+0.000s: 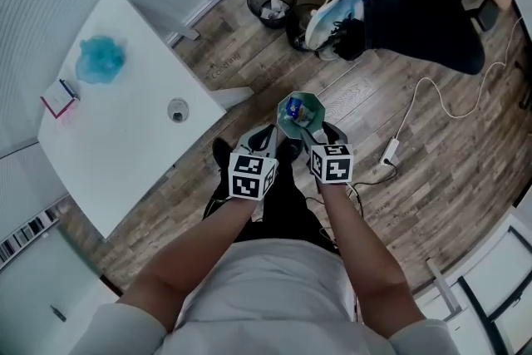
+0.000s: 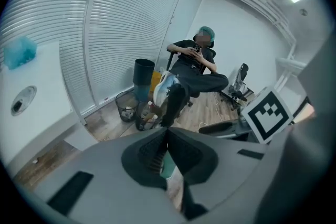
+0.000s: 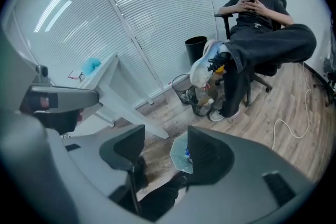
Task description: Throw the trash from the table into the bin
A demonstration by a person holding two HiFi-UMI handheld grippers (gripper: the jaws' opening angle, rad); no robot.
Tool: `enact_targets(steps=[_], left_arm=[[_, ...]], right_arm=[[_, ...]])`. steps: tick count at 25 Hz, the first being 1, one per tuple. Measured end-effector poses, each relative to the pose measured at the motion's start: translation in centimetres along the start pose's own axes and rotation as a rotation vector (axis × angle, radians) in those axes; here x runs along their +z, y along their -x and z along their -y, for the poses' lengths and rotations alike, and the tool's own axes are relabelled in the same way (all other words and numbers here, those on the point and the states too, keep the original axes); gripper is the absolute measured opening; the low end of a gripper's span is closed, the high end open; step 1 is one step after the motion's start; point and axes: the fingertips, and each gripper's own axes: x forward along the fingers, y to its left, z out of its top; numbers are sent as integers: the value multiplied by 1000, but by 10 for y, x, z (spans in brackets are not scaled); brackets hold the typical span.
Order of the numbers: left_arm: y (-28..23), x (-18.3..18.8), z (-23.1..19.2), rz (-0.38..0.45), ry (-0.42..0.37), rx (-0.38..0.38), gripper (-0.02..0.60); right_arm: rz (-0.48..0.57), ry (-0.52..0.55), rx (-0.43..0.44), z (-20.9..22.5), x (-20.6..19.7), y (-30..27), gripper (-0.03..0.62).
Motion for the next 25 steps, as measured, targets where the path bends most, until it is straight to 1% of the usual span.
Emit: enact_targets(steps=[6, 7, 9, 13, 17, 19, 22, 25], left_arm=[[23, 31, 4, 55, -7, 10, 5], [28, 36, 6, 66, -12, 9, 5], [37, 49, 9, 90, -17, 12, 5], [52, 80, 10, 150, -9, 31, 5], [68, 116, 12, 218, -3, 43, 5], [74, 139, 13, 255, -7, 43, 5], [85, 174, 10, 319, -22, 51, 5], [107, 194, 5, 371, -39, 68, 5]], right_arm=[[79, 62, 51, -29, 44, 34, 258], [96, 81, 57, -36, 51, 41, 236], [135, 124, 63, -51, 68, 55, 173], [214, 178, 63, -74, 103, 78, 119], [300, 228, 70, -96, 142, 101, 40], [344, 254, 76, -104, 167, 111, 6], [411, 302, 96, -119, 206, 124, 5], [457, 344, 114, -143, 228, 139, 6]])
